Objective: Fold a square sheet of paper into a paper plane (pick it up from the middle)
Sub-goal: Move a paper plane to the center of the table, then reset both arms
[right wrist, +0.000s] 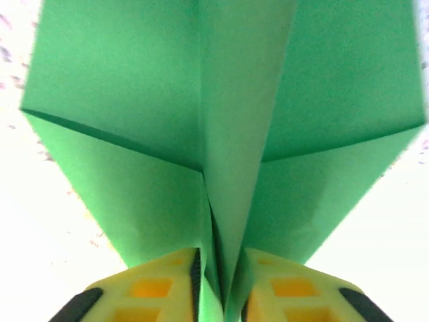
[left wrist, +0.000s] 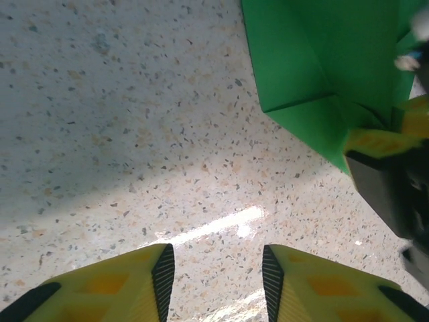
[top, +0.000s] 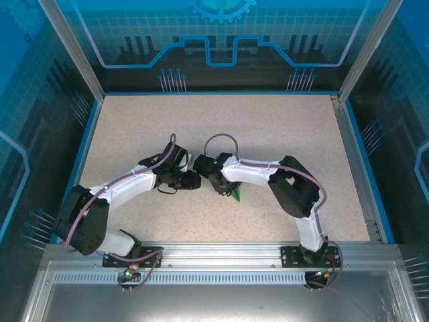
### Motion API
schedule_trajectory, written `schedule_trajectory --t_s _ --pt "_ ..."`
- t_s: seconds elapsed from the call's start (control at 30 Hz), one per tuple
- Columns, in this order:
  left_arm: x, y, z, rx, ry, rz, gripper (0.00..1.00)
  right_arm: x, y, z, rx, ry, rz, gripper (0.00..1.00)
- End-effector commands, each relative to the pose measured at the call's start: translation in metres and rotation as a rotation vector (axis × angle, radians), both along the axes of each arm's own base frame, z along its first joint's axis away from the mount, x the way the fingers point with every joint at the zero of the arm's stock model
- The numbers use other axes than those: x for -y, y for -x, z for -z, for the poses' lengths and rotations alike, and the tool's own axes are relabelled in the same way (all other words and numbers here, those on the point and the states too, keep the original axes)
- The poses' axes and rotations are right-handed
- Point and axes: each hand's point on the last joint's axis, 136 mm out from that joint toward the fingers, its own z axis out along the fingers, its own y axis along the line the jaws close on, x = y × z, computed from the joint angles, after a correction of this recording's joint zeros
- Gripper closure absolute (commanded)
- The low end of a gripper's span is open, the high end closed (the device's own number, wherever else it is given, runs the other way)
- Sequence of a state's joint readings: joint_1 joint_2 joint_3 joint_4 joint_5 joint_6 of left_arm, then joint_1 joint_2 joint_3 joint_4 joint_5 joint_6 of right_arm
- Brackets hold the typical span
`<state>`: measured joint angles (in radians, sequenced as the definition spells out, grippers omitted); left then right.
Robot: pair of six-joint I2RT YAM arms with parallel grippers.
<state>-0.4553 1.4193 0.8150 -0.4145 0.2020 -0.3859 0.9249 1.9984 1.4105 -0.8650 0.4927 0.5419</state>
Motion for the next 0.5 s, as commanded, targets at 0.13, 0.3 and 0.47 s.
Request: schedule_trajectory --t_s 0.13,0.3,0.47 --pt "0.001 -0.024 -0.039 0.099 0.033 -0.011 0.45 -0.010 0.005 -0.057 0.042 -0.213 -0.029 0.67" --pt "-0.001 -0.034 -0.059 0.156 0.024 -0.001 0.32 -0.009 0.007 -0.084 0.030 -0.394 -0.103 0.57" --pt "-0.014 -0.048 -0.071 0.253 -0.071 0.004 0.17 0.000 -0.002 -0.108 0.081 -0.568 -0.228 0.39"
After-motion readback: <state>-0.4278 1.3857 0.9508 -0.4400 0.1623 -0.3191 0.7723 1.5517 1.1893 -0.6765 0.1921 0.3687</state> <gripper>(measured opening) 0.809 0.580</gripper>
